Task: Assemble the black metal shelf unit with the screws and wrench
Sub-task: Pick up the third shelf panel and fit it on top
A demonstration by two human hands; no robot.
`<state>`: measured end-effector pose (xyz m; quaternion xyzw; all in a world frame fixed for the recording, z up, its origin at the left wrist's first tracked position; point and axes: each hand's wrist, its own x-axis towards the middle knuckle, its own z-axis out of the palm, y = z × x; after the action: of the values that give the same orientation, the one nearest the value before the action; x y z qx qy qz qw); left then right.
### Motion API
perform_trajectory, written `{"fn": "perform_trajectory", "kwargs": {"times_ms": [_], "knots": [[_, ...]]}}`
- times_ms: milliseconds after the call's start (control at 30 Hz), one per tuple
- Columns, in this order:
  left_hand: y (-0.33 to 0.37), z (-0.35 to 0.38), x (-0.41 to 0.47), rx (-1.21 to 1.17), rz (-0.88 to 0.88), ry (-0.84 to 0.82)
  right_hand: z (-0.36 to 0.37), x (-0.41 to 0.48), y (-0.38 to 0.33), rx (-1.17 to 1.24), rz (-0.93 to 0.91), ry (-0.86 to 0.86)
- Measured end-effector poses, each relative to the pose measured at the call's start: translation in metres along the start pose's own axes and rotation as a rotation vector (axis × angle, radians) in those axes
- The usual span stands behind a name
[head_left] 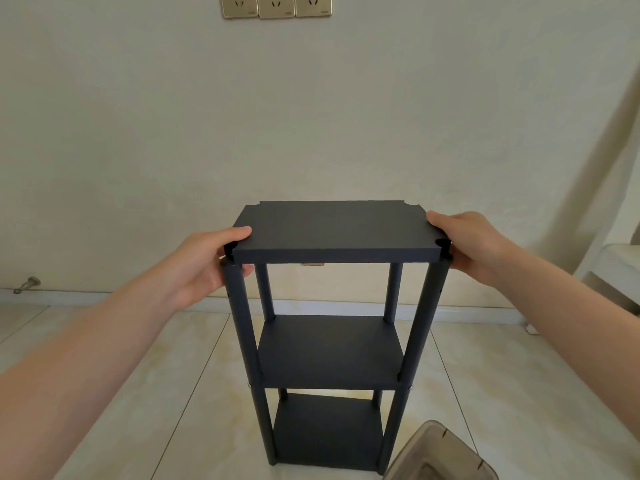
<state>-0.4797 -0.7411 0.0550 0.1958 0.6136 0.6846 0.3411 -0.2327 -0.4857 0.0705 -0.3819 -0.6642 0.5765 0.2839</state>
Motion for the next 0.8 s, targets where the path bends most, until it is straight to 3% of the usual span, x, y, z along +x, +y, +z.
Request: {"fn": "perform_trajectory", "kwargs": {"times_ms": [367, 800], "knots": [[0.0, 0.001, 0.001, -0.102, -0.028, -0.026, 0.004, 0.002, -0.002, 0.116, 0.074, -0.045], [-0.004, -0.008, -0.002, -0.135, -0.015, 0.133, 0.025, -0.004, 0.003, 0.227, 0.103, -0.014]]}}
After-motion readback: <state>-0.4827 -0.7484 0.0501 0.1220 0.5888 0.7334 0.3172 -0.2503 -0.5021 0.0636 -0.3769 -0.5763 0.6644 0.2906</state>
